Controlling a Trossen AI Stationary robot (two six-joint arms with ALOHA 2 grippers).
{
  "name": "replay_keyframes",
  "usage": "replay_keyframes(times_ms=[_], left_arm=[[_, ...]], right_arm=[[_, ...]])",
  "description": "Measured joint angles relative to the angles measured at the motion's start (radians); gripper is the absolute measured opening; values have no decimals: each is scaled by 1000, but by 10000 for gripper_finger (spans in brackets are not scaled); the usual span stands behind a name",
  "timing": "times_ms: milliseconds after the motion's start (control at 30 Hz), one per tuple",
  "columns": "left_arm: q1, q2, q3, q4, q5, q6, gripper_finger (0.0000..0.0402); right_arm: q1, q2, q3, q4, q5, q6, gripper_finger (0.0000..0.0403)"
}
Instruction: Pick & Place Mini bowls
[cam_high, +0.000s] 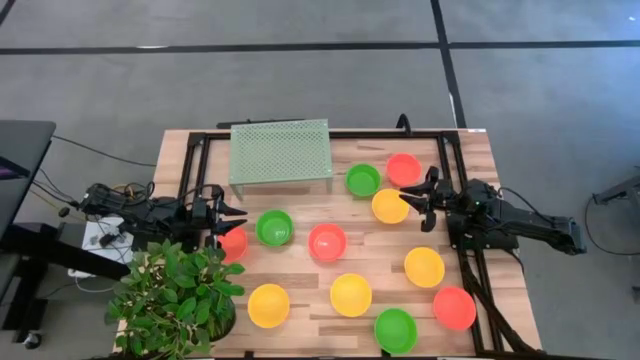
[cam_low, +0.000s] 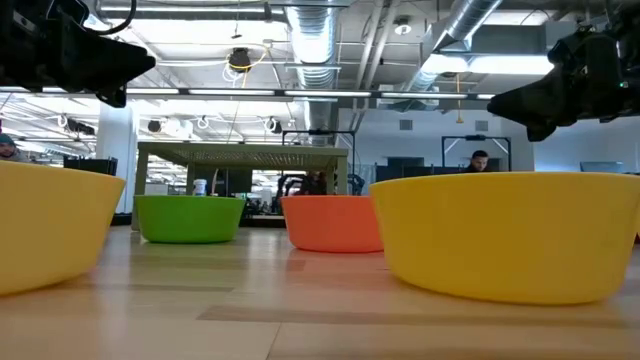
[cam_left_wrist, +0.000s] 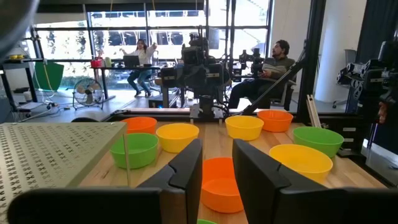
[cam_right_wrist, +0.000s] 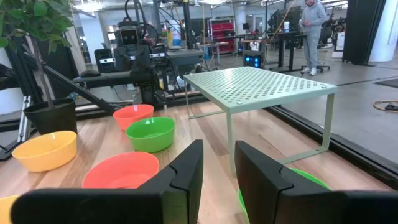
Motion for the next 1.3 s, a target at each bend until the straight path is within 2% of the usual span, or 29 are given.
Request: replay_keyframes(times_ms=[1133, 1300], left_arm=[[0, 0, 0, 0, 0, 0, 90], [0, 0, 0, 0, 0, 0, 90]], right_arm=[[0, 0, 0, 0, 0, 0, 88], [0, 0, 0, 0, 0, 92, 88]])
